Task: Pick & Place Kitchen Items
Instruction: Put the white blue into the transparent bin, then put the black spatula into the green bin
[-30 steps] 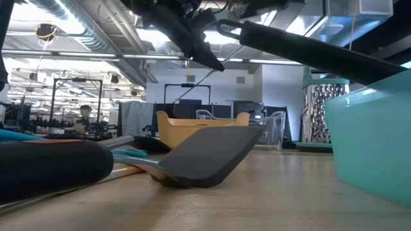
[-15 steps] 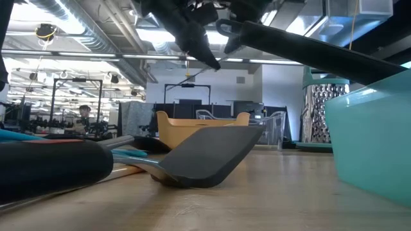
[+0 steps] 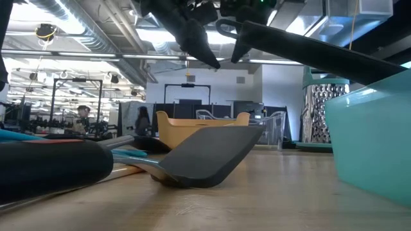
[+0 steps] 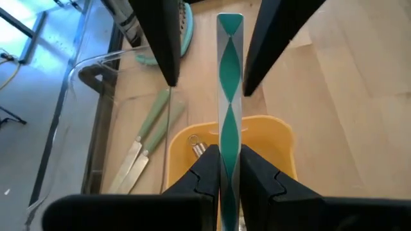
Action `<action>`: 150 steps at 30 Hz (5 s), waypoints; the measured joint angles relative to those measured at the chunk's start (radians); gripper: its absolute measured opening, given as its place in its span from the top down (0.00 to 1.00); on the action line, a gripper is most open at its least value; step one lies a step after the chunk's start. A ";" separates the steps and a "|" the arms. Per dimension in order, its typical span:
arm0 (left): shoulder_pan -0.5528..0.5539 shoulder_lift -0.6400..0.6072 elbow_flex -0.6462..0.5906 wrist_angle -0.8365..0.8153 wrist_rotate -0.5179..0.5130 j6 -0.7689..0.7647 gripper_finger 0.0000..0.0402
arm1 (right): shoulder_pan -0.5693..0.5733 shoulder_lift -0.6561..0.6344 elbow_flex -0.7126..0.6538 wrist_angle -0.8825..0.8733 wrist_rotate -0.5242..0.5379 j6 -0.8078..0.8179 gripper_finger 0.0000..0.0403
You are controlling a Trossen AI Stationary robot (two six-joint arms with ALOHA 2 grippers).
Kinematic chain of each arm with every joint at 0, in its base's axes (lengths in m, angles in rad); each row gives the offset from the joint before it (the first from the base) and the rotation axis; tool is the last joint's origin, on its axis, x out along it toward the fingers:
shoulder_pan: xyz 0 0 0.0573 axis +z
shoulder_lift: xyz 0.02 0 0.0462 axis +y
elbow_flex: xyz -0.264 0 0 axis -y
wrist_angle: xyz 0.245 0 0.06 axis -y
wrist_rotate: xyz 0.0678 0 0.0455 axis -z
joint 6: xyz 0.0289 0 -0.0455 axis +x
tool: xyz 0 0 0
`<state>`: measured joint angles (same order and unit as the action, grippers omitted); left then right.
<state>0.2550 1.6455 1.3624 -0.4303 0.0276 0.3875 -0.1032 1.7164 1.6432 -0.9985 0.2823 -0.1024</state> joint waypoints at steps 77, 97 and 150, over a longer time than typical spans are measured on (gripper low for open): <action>0.029 -0.217 -0.001 -0.105 -0.074 -0.069 0.64 | -0.442 0.044 -0.182 -0.023 -0.131 0.091 0.90; -0.013 -0.379 -0.001 -0.119 0.041 -0.166 0.64 | -0.508 0.091 -0.332 0.222 -0.242 0.062 0.90; -0.209 -0.392 -0.001 -0.182 -0.035 -0.209 0.64 | -0.422 0.225 0.214 -0.168 -0.102 -0.011 0.44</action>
<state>0.0456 1.2537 1.3617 -0.6119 -0.0078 0.1780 -0.5247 1.9411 1.8568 -1.1667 0.1802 -0.1130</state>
